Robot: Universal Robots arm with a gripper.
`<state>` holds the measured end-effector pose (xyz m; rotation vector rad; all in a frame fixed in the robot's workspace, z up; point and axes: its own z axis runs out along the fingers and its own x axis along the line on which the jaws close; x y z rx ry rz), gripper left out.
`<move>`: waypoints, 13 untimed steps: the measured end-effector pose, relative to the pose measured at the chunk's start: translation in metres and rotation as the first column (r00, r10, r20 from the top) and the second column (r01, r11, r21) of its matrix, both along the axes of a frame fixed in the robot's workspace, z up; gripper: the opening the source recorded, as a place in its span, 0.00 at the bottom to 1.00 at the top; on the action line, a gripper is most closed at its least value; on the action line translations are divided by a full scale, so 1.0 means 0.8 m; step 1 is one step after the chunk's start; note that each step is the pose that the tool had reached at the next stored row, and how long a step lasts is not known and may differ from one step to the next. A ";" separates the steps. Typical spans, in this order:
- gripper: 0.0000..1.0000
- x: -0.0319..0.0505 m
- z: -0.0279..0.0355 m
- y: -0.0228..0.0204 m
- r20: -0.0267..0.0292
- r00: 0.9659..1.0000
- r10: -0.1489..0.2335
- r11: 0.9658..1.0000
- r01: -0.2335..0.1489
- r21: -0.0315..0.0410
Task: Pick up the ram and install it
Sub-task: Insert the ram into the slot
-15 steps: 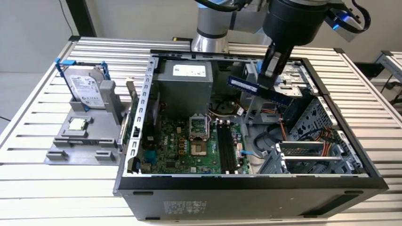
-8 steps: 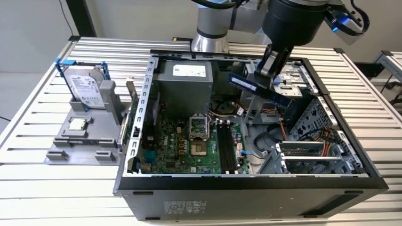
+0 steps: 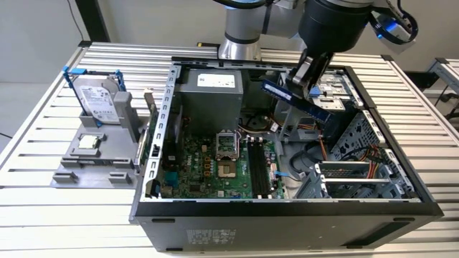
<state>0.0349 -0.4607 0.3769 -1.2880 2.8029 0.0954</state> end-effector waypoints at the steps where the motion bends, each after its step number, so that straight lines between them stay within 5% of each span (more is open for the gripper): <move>1: 0.00 0.000 0.0000 0.0001 0.000 1.000 -0.013 1.000 0.013 0.001; 7: 0.00 0.000 0.0000 0.0000 0.000 0.995 -0.102 0.995 0.102 0.001; 13: 0.00 0.000 -0.0001 0.0000 0.000 0.979 -0.202 0.979 0.202 0.001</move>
